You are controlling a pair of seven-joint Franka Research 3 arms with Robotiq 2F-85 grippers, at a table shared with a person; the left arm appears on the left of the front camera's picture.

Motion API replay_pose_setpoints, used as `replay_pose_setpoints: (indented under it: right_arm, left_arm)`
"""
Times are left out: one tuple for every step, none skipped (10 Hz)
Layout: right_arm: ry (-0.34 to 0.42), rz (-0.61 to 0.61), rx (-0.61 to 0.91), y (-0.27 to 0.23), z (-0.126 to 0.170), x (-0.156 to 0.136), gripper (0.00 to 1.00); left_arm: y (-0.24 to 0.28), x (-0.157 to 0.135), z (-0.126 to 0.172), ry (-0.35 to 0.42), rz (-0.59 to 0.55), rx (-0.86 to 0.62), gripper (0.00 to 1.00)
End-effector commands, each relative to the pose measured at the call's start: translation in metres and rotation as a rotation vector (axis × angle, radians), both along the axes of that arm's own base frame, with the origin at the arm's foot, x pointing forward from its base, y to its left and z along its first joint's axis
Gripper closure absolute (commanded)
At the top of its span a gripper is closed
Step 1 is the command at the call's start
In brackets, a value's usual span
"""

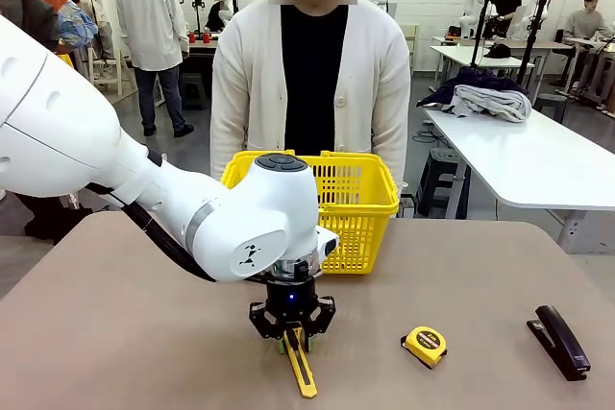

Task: Place the items the person wants into the basket.
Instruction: Pick up the item the person points to and place it in the Market Basket.

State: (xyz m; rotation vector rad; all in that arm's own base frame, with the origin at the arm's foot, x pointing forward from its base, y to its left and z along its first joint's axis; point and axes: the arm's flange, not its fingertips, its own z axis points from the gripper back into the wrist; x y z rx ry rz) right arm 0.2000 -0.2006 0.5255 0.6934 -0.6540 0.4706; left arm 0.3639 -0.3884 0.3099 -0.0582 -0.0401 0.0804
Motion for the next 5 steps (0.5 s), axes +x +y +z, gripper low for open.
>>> replay_pose_setpoints:
  right_arm:
    - [-0.019, 0.009, 0.023, 0.0002, -0.0015, 0.001, 0.0]
    - [-0.019, 0.009, 0.023, 0.0002, -0.0015, 0.001, 0.0]
    - [-0.019, 0.009, 0.023, 0.0002, -0.0015, 0.001, 0.0]
    - [-0.019, 0.009, 0.023, 0.0002, -0.0015, 0.001, 0.0]
    - [-0.019, 0.009, 0.023, 0.0002, -0.0015, 0.001, 0.0]
  left_arm:
    - [-0.0051, -0.0013, -0.0052, -0.009, 0.032, -0.014, 0.99]
    - [-0.0046, -0.0007, -0.0043, -0.01, 0.033, -0.015, 1.0]
    - [-0.0041, -0.0004, -0.0033, -0.012, 0.031, -0.016, 1.0]
    - [-0.003, 0.0, -0.003, -0.012, 0.03, -0.015, 1.0]
    - [-0.0017, 0.0006, -0.0008, -0.012, 0.022, -0.018, 1.0]
